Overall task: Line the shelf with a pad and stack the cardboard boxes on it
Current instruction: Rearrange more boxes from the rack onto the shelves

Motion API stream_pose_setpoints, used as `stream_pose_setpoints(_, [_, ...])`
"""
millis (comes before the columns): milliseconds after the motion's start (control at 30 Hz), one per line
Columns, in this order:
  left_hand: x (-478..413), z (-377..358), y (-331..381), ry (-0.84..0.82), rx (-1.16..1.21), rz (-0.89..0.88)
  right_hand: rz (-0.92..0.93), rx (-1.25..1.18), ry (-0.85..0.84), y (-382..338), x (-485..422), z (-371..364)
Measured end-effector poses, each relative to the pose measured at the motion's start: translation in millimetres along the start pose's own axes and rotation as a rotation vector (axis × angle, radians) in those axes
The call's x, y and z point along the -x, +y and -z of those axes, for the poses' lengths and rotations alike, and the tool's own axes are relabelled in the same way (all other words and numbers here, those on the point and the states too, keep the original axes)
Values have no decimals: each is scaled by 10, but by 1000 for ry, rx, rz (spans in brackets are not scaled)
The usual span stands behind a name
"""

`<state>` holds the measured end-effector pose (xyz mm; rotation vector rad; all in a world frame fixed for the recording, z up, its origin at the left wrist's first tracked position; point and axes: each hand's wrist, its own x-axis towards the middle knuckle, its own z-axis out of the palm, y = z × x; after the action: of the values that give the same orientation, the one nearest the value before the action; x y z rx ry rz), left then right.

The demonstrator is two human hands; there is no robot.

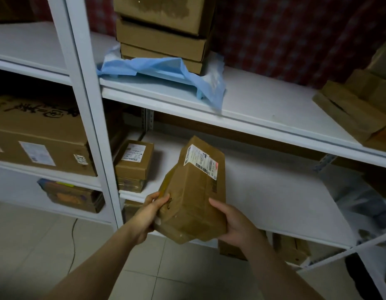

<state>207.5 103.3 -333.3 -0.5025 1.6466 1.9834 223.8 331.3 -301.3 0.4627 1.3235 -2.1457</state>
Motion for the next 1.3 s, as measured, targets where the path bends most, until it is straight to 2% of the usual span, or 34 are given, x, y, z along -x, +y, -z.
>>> stream_pose_setpoints(233, [-612,-82,717,143,-17,-171,64,1,-112,-842,-734,-60])
stream_pose_setpoints(467, [-828,80,1280,211,34,-206,19,137,-197,-1299,-1553,-415])
stream_pose_setpoints(600, [-967,180,1503,243,94,-193,9,169,-183,-1385,-1857,-715])
stream_pose_setpoints(800, [-1187,446,1802,366,73,-173,9,135,-217,-1424,-2280,-979])
stream_pose_setpoints(900, [-1299,580,1881,411,48,-172,21,199,-228,-1389,-2429,-1118])
stream_pose_setpoints(1067, [-1411,819,2005,579,50,-77,-30,316,-139,-1366,-2646,-1301])
stream_pose_setpoints(1167, [-1465,922,2173,577,67,-128,-85,350,-102,-1379,-2707,-1388])
stream_pose_setpoints(1233, [-1488,935,2313,538,-45,-228,-99,370,-73,-1378,-2715,-1491])
stream_pose_setpoints(1300, [-1477,917,2425,525,-254,-350,-121,374,-58,-1387,-2692,-1618])
